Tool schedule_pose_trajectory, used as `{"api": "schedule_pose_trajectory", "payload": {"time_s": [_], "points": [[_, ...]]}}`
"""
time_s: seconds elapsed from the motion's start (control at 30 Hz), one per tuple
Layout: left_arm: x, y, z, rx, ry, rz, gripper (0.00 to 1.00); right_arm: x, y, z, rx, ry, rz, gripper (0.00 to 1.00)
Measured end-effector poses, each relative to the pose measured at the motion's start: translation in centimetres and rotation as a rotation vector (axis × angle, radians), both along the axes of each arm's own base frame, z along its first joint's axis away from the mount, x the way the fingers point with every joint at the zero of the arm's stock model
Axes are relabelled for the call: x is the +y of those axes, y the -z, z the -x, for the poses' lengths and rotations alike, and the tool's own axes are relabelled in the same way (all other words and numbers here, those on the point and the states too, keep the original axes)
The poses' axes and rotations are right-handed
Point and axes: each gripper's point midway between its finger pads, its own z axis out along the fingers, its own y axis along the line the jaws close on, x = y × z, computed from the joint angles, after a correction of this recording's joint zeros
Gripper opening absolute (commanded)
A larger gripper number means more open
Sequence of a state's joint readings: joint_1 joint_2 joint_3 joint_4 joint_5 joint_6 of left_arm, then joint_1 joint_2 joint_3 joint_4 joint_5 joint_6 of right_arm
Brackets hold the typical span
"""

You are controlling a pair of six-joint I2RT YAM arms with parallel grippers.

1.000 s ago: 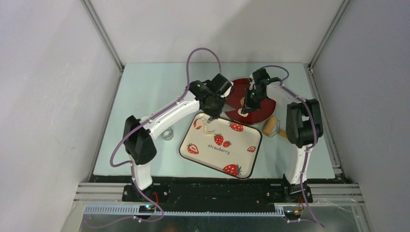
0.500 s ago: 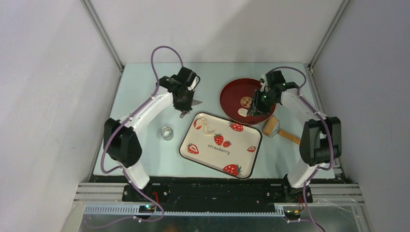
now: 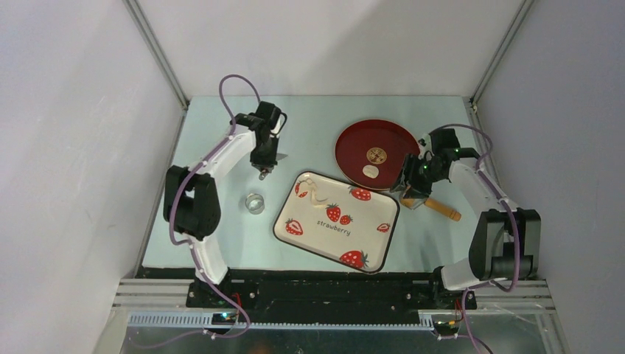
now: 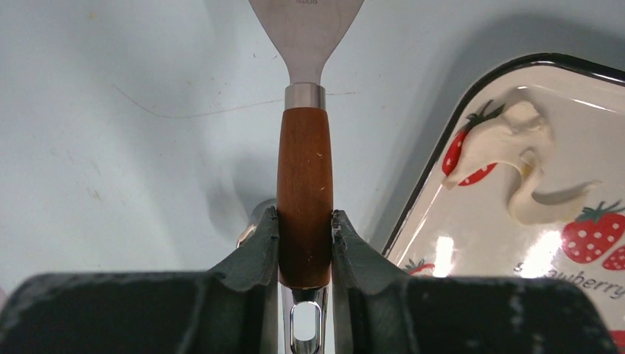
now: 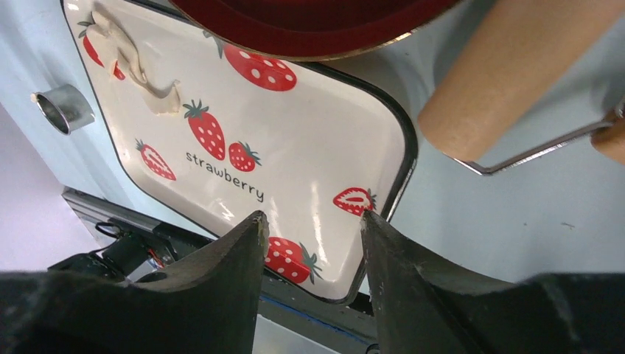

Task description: Roll out the dumpling wrappers from the dough

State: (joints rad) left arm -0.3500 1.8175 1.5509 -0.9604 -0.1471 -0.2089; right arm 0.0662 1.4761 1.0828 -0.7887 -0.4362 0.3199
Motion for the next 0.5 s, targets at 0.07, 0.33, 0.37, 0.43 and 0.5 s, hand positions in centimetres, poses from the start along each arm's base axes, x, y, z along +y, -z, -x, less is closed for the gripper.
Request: {"api": "schedule_pose_trajectory", "payload": {"time_s": [0.07,0.33,0.37,0.43,0.5], "points": [[0.0,0.9,-0.1,0.02,0.0,-0.009,0.0,-0.6,0.0,0.4,0.0,0.021,-0.007,0.57],[0.1,2.4,-0.1,0.049,-0.002,-0.023,0.28,-2.0,-1.5,0.7,-0.051,0.069,-0.038,0.58],[0.1,2.6,0.0,0.051,-0.002,-0.024,0.33,-2.1,-1.6,0.7,-0.052,0.074,-0.04,0.58],[0.2,3.2,0.4,0.063,-0.003,-0.026,0.43,-2.4,-1.7,0.6,-0.055,0.084,-0.041,0.59],[0.2,3.9,0.9,0.078,-0.008,-0.024,0.53,-2.5,-1.7,0.6,-0.055,0.088,-0.043,0.61]]}}
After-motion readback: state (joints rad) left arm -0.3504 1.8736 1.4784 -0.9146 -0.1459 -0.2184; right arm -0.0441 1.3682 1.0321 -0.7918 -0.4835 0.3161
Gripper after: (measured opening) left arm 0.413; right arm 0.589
